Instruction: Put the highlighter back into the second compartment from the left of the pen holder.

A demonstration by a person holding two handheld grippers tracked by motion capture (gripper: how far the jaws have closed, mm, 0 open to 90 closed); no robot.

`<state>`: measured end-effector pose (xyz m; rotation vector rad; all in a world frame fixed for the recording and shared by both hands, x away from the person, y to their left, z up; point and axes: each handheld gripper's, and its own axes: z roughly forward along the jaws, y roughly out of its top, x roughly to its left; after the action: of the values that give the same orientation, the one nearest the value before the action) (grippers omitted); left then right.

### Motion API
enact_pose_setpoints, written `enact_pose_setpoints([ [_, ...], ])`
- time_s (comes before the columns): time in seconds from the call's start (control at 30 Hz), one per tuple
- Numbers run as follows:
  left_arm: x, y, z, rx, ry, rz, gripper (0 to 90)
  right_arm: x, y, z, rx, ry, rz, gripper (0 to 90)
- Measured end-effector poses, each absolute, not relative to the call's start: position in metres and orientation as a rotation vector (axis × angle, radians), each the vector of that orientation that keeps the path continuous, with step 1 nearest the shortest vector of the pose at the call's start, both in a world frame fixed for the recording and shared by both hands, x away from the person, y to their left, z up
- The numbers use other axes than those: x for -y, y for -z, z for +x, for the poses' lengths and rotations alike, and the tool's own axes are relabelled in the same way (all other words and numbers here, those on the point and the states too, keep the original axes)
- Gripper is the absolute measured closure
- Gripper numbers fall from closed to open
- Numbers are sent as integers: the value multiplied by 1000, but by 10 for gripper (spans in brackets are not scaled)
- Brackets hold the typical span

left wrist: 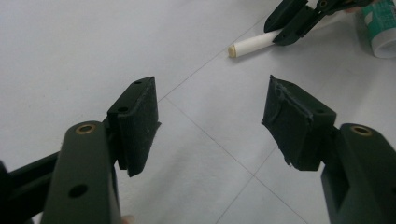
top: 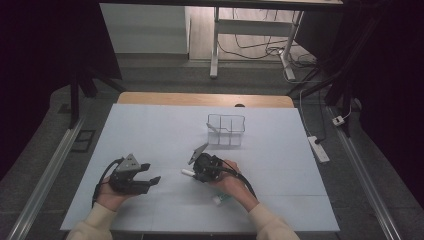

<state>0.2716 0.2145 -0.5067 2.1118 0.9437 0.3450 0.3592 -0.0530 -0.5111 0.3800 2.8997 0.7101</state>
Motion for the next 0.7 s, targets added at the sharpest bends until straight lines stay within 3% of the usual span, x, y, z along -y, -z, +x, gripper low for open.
enact_pose_setpoints([
  [0.7, -214, 507, 272, -940, -349, 2121, 351, 76, 479, 363, -2784, -973, 467, 786],
])
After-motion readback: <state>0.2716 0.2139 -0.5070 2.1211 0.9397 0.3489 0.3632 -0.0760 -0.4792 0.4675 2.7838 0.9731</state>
